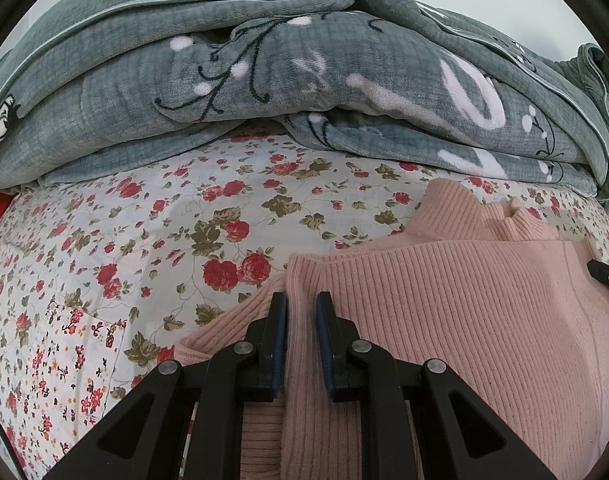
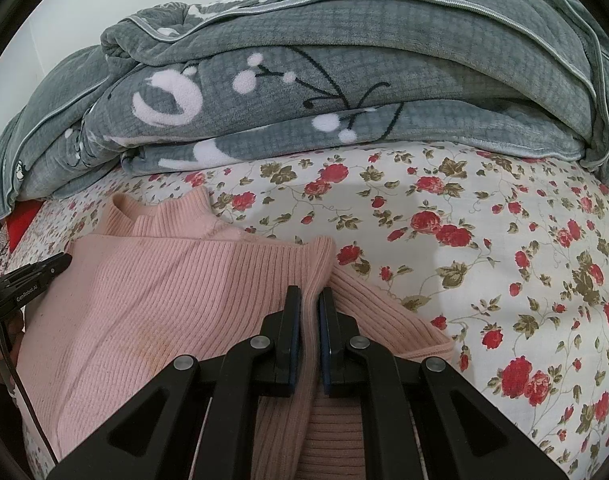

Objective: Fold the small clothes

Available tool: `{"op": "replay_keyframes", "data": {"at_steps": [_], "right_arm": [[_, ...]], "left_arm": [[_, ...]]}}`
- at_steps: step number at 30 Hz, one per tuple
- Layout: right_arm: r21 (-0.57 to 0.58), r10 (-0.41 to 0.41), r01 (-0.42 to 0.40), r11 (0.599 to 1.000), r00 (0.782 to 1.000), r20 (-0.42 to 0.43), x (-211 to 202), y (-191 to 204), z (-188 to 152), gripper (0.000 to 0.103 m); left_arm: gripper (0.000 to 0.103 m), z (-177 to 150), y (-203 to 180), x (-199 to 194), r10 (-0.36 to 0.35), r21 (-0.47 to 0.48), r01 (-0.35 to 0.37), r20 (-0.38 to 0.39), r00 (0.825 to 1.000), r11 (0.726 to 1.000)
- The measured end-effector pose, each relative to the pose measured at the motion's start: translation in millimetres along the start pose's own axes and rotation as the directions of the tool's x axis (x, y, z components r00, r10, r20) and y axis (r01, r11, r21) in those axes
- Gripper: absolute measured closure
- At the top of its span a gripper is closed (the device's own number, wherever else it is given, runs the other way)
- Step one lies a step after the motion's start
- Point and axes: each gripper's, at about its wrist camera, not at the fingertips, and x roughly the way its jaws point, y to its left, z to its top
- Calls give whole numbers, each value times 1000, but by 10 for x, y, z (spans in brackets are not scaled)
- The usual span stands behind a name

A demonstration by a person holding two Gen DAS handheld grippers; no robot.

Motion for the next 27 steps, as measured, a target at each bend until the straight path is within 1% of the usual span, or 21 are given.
{"op": "replay_keyframes", "data": {"at_steps": [23, 27], "right_arm": [[0, 0, 0, 1000, 1000, -1, -2, 0, 0, 95], [1, -1, 1, 1000, 1000, -1, -4, 1, 1, 95]], "left_arm": [[88, -2, 3, 1, 0, 0, 0, -1, 1000, 1000], [87, 0, 4, -1, -11, -4, 11, 13, 1000, 1000]]}}
